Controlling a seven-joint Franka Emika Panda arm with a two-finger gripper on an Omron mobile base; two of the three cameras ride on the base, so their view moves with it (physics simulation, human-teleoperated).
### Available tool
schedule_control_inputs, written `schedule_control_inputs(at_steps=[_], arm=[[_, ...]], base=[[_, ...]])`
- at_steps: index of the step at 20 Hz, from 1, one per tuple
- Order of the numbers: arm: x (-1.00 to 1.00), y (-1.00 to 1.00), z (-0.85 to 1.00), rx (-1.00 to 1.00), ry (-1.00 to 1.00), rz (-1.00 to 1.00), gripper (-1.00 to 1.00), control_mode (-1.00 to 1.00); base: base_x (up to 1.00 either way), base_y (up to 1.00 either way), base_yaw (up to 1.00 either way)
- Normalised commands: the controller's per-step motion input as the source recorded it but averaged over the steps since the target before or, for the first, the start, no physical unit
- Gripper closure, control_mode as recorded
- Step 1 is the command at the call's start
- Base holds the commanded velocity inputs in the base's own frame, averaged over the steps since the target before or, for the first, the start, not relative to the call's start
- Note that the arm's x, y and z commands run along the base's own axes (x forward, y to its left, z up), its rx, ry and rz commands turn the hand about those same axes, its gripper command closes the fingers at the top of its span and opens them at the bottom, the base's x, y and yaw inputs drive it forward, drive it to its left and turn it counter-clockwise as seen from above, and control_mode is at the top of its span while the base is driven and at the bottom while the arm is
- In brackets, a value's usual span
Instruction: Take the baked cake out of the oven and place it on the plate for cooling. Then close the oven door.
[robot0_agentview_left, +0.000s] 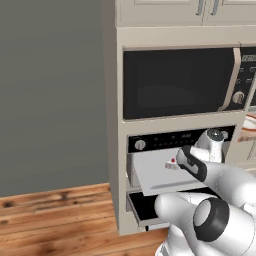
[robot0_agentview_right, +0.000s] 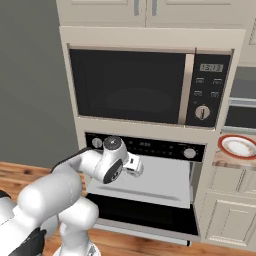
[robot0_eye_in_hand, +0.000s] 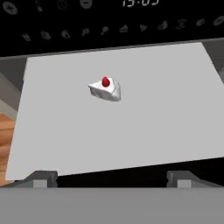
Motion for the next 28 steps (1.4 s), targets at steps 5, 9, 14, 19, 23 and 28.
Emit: schedule_control_inputs(at_steps=[5,9,14,19,23,28], arm=[[0.07,0.0,-0.02,0.0,-0.06,0.01,-1.0,-1.0],[0.03,0.0,-0.14,0.0,-0.08,0.02,-1.0,-1.0],[0.0,0.0,-0.18,0.0,-0.07,0.0,-1.0,-1.0],[0.11,0.03,-0.26,-0.01,-0.04,0.0,-1.0,-1.0],[0.14,0.04,-0.23,0.0,-0.03,0.0,-1.0,-1.0],[0.15,0.06,-0.22,-0.01,0.0,0.0,-1.0,-1.0]], base=[[0.0,0.0,0.0],[0.0,0.0,0.0],[0.0,0.0,0.0],[0.0,0.0,0.0],[0.0,0.0,0.0],[0.0,0.0,0.0]])
